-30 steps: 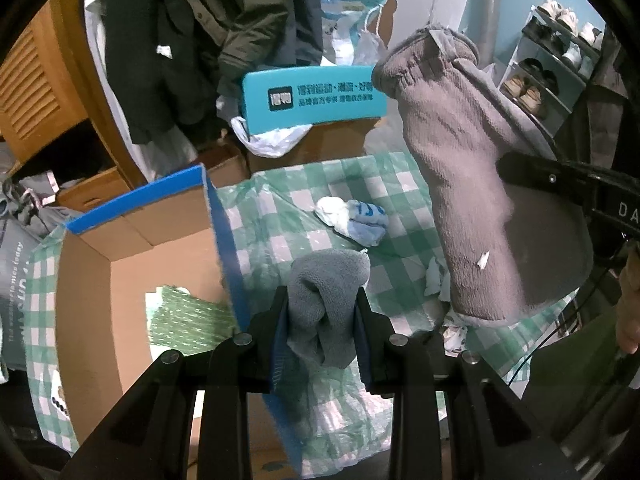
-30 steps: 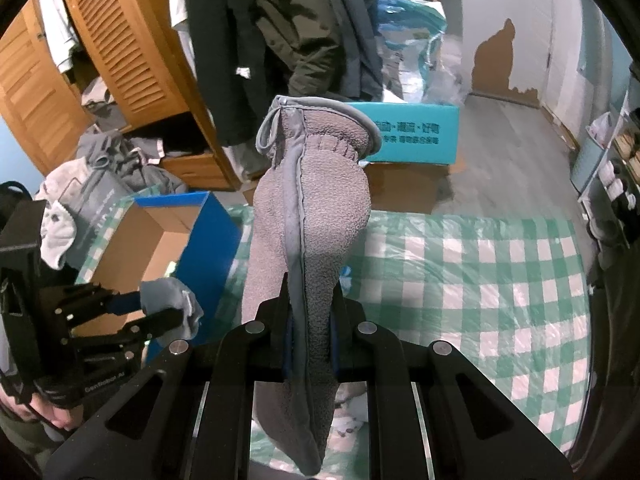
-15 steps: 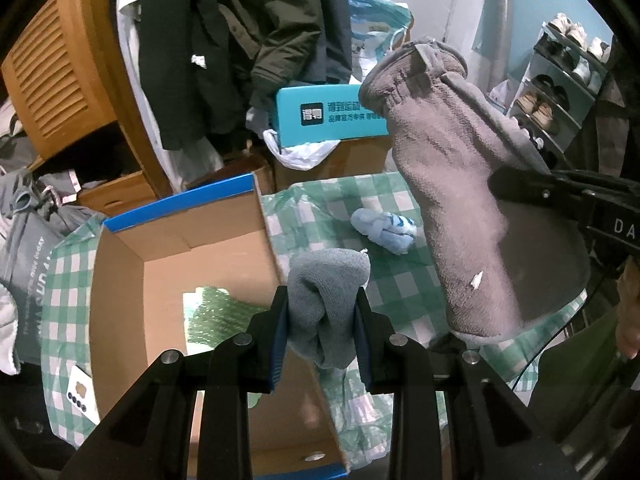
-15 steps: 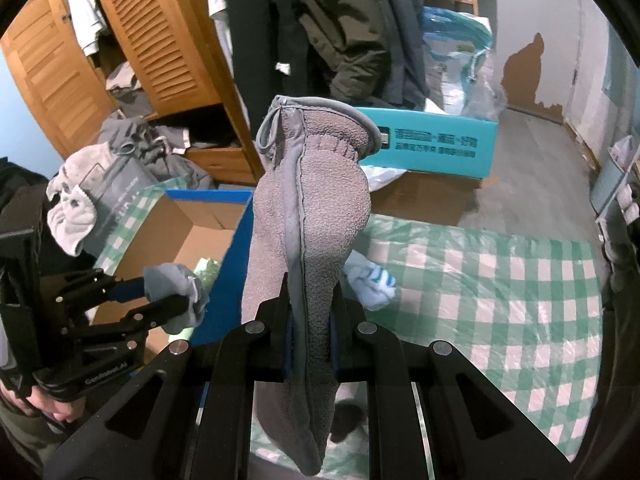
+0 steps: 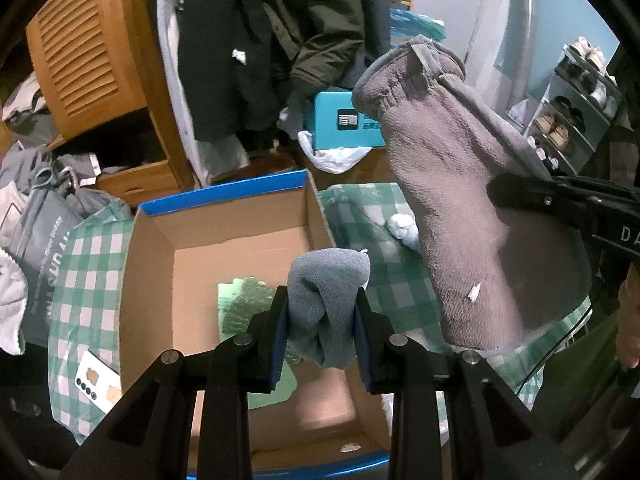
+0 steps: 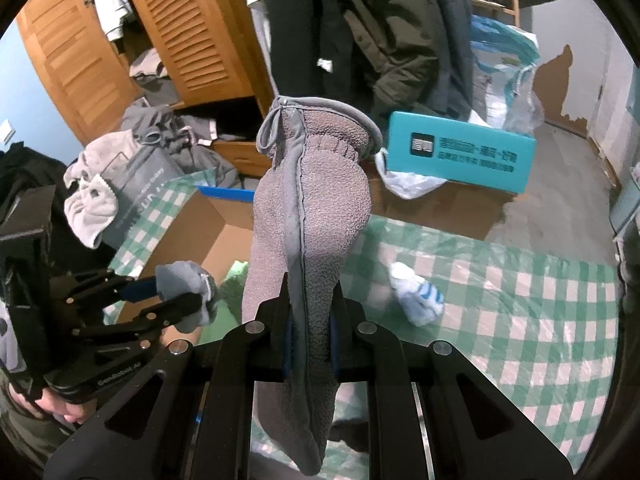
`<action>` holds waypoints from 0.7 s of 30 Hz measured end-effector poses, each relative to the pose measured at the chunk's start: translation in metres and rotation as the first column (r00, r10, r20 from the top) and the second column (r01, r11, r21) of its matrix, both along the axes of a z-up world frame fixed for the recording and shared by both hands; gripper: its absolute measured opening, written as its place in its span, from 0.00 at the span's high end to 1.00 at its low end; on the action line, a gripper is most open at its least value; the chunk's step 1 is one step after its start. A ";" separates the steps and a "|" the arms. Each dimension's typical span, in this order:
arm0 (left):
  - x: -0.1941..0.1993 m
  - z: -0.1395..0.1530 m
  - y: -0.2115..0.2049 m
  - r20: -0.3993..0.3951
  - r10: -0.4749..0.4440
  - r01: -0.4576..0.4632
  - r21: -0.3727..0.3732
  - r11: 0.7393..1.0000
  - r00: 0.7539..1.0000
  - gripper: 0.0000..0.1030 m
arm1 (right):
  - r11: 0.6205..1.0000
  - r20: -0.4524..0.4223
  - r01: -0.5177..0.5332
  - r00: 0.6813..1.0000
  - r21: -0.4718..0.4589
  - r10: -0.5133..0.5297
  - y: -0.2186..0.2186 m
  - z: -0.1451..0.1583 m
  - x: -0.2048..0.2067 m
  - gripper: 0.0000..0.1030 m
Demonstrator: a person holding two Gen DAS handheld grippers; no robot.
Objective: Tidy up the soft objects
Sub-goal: 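Carry the grey fleece bag and grey sock with both tools over the box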
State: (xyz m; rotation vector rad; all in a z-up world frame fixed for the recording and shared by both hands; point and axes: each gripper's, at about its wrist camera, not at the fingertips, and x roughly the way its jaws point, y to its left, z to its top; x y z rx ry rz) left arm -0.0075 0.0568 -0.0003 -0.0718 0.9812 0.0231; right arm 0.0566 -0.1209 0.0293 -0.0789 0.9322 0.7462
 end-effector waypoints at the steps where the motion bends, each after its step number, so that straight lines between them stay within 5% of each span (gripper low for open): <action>1: -0.001 -0.001 0.003 -0.001 0.006 -0.006 -0.001 1.000 1.000 0.71 | 1.000 0.000 -0.007 1.000 -0.001 0.007 0.005 0.000 -0.001 0.88; 21: -0.018 -0.009 0.057 -0.017 0.092 -0.092 -0.010 0.996 0.996 0.71 | 0.992 -0.037 -0.122 0.992 -0.039 0.121 0.082 -0.011 -0.012 0.88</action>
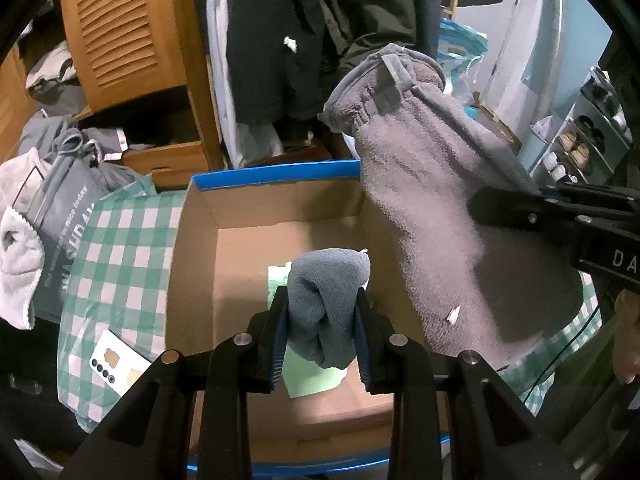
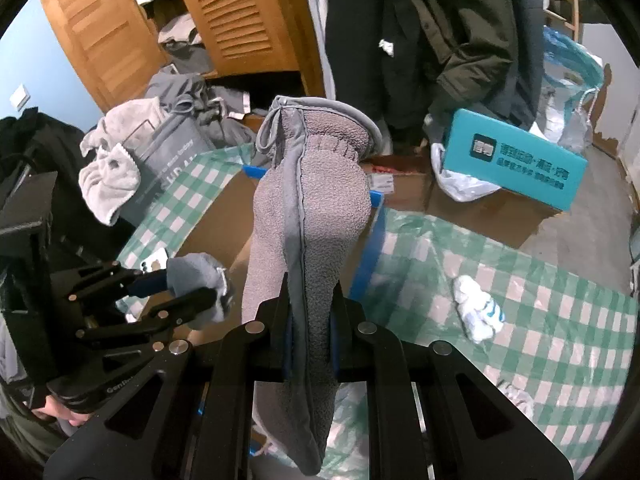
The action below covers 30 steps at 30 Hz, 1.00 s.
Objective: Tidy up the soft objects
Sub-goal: 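Carry the grey fleece bag and grey sock with both tools over the box, then open both tools to drop the fleece bag and sock into the box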
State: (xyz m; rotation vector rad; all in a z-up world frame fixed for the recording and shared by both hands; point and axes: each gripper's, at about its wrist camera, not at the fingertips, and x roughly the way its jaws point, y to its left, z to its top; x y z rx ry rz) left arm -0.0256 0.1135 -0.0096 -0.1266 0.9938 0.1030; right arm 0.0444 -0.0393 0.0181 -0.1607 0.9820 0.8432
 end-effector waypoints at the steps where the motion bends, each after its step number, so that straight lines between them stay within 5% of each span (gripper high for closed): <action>1: -0.001 -0.001 0.002 -0.003 0.004 -0.004 0.000 1.000 1.000 0.71 | 1.000 -0.002 -0.005 1.000 -0.005 0.005 0.004 -0.001 0.000 0.88; 20: -0.011 -0.009 0.038 -0.018 0.088 -0.088 -0.015 0.996 0.996 0.70 | 0.995 -0.040 -0.065 0.997 -0.069 0.062 0.058 -0.020 -0.007 0.87; 24: -0.011 -0.010 0.044 -0.016 0.115 -0.115 -0.011 0.993 0.993 0.55 | 0.993 -0.064 -0.071 0.996 -0.090 0.066 0.064 -0.027 -0.007 0.72; 30: -0.010 -0.010 0.047 -0.012 0.136 -0.136 -0.001 0.991 0.991 0.44 | 0.995 -0.064 -0.051 0.997 -0.090 0.045 0.060 -0.027 -0.004 0.64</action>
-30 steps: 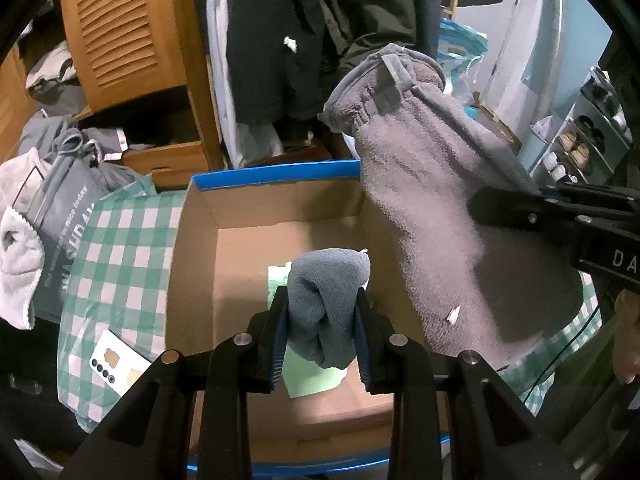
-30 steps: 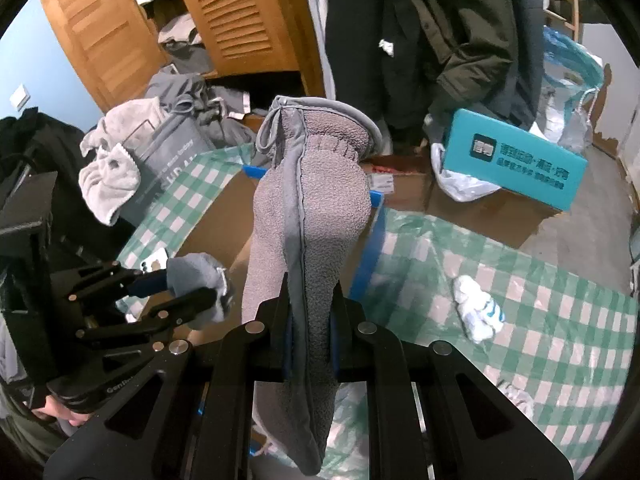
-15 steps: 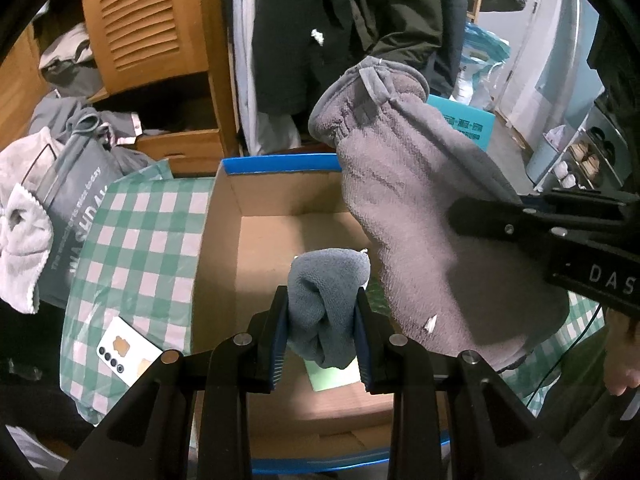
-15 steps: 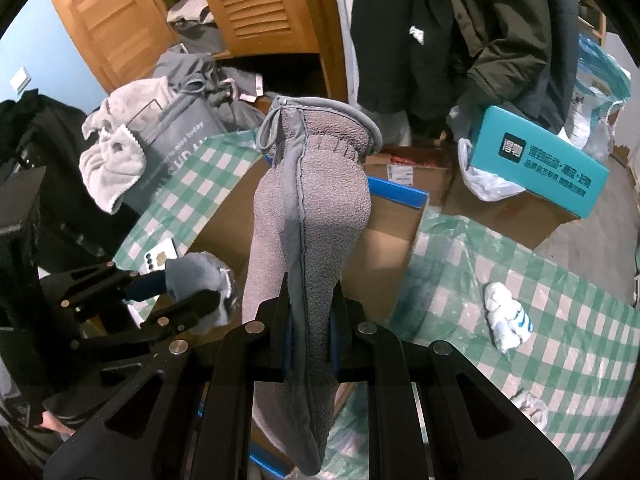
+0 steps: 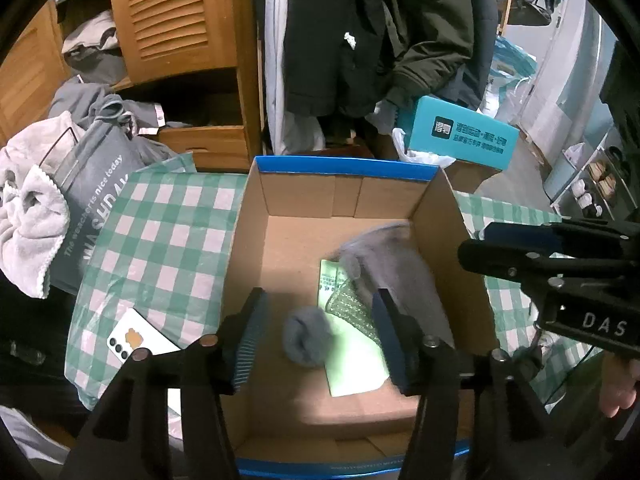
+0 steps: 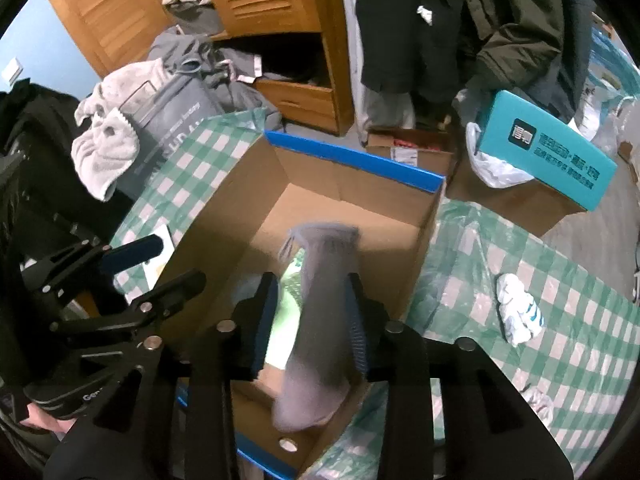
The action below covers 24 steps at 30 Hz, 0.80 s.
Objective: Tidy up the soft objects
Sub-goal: 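Open both tools to drop the fleece bag and sock into the box, then move both open tools back from the box toward the white plastic bag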
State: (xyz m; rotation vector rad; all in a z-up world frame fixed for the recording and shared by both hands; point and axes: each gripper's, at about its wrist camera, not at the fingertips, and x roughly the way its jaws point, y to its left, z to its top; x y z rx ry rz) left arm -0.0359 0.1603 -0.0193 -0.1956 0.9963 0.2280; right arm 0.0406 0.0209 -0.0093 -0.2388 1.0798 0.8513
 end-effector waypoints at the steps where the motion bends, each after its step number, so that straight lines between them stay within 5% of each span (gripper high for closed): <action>1: 0.001 0.000 0.000 -0.001 0.001 -0.001 -0.001 1.000 1.000 0.44 | 1.000 0.002 0.007 1.000 0.000 -0.007 -0.002 0.000 0.001 0.63; 9: 0.006 -0.002 -0.010 -0.019 -0.029 0.029 -0.010 1.000 0.999 0.44 | 0.999 0.006 0.048 0.999 0.005 -0.048 -0.021 0.003 0.007 0.54; 24: 0.017 0.000 -0.042 -0.030 -0.096 0.096 -0.007 0.995 0.995 0.44 | 0.994 0.007 0.111 0.994 -0.009 -0.111 -0.064 0.001 0.015 0.53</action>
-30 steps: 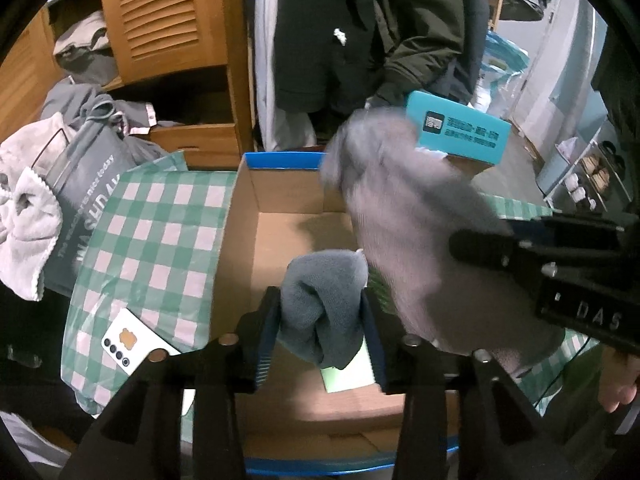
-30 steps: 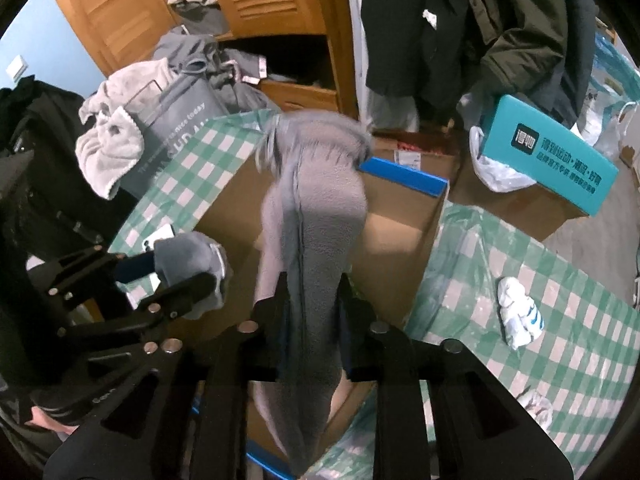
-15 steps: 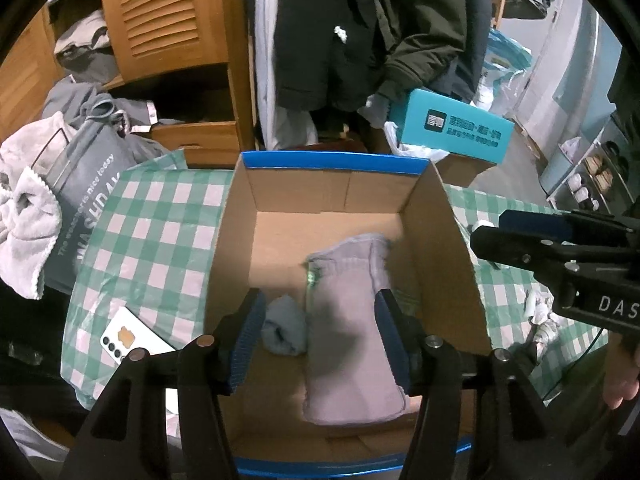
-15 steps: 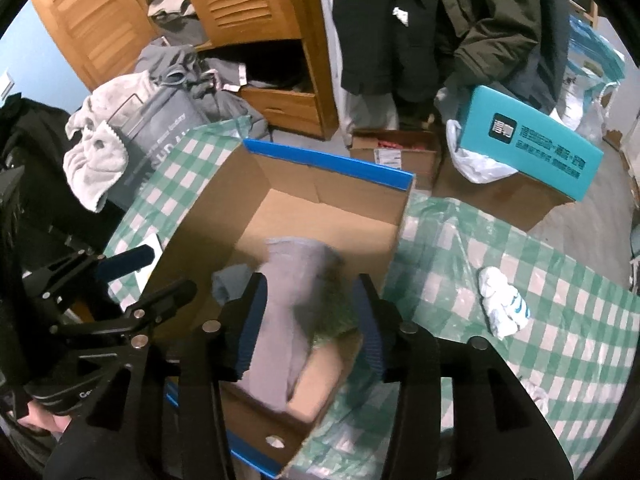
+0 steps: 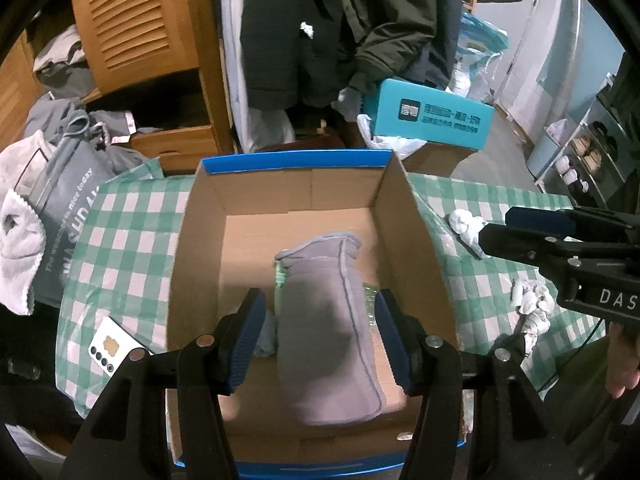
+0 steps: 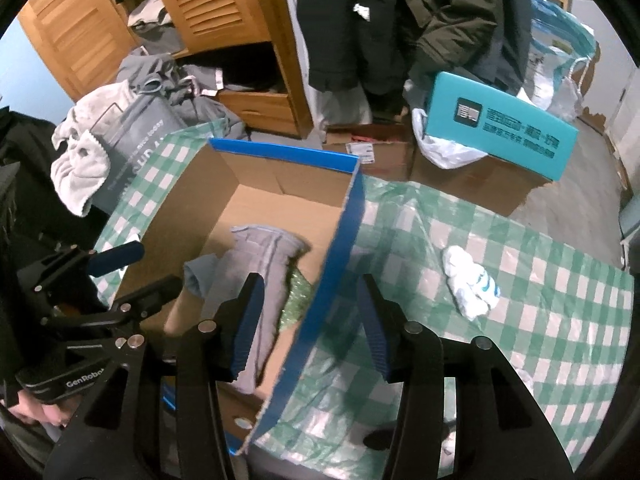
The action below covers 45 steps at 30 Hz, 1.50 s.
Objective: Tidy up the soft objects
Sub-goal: 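Move both open tools back from the box toward the white plastic bag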
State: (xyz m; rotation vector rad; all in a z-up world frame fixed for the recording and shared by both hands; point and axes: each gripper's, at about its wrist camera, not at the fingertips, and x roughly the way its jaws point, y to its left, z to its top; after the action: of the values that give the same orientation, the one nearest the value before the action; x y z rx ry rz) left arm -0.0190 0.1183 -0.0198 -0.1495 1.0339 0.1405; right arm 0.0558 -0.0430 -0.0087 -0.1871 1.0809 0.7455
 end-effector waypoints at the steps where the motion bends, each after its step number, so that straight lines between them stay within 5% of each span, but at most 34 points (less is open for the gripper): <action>1: 0.001 0.000 -0.003 -0.001 -0.006 0.006 0.000 1.000 1.000 0.44 | 1.000 0.000 0.004 1.000 0.000 -0.004 -0.003 0.000 0.001 0.53; 28: 0.027 -0.002 -0.089 -0.033 -0.179 0.180 0.030 0.983 0.983 0.44 | 0.988 -0.020 0.154 0.988 -0.025 -0.154 -0.107 -0.019 0.017 0.49; 45: 0.042 -0.021 -0.160 -0.101 -0.319 0.324 0.037 0.945 0.942 0.44 | 0.964 -0.050 0.262 0.963 -0.046 -0.264 -0.170 -0.037 0.028 0.47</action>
State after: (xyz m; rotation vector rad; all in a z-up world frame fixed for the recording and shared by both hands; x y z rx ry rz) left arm 0.0234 -0.0415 -0.0412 0.0772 1.1330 -0.1240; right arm 0.0841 -0.2131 -0.0455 -0.0543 1.1474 0.4931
